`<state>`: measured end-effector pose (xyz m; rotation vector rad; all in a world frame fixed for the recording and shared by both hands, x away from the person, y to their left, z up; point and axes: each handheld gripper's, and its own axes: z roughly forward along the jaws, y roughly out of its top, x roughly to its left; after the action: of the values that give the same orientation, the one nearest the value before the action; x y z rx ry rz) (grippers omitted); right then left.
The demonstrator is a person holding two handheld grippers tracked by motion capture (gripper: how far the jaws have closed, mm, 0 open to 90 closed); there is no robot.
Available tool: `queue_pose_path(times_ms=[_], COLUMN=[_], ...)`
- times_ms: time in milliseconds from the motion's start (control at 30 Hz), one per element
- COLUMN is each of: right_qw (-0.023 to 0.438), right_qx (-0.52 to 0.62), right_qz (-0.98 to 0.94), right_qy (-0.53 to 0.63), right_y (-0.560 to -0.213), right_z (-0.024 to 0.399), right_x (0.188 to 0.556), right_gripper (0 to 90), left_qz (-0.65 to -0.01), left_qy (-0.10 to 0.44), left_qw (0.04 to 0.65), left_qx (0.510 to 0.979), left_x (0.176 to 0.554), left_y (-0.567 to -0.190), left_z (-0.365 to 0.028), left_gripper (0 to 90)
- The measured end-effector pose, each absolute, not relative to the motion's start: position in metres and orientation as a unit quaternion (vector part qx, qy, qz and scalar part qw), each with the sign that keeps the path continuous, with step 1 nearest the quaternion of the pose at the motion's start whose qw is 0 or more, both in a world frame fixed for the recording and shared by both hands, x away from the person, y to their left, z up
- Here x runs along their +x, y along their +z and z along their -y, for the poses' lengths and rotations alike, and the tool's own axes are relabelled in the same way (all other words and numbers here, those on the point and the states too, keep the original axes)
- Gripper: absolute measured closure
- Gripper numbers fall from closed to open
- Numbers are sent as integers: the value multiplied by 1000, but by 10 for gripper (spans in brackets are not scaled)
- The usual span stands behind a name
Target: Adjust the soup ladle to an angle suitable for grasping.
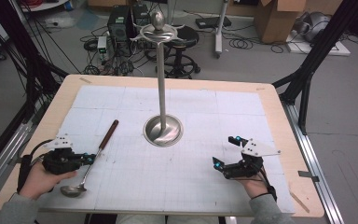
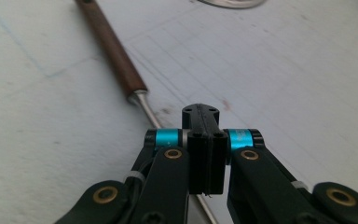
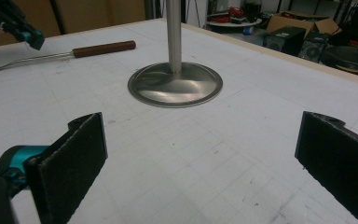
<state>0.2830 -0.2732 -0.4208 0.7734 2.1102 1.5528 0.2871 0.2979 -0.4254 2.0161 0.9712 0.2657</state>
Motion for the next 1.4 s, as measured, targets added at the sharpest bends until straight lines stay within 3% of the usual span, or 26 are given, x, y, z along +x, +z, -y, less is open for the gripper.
queue_pose_path(times_ms=[167, 933, 1167, 1400], right_qw=[203, 201, 202, 202], right_qx=[276, 276, 275, 274], right_qz=[-757, -758, -759, -759], right_qy=[556, 555, 555, 555], right_y=[-421, -421, -421, -422], right_z=[273, 271, 271, 271], right_x=[283, 283, 283, 283], right_gripper=[11, 10, 10, 10], left_qz=[-421, -437, -430, -432], left_qy=[142, 139, 160, 143], left_qw=[422, 398, 374, 386], left_qx=[791, 794, 806, 802], left_x=[301, 321, 333, 336], left_y=[-432, -447, -444, -445], left_z=[-302, -301, -283, -280], left_gripper=[898, 898, 898, 898])
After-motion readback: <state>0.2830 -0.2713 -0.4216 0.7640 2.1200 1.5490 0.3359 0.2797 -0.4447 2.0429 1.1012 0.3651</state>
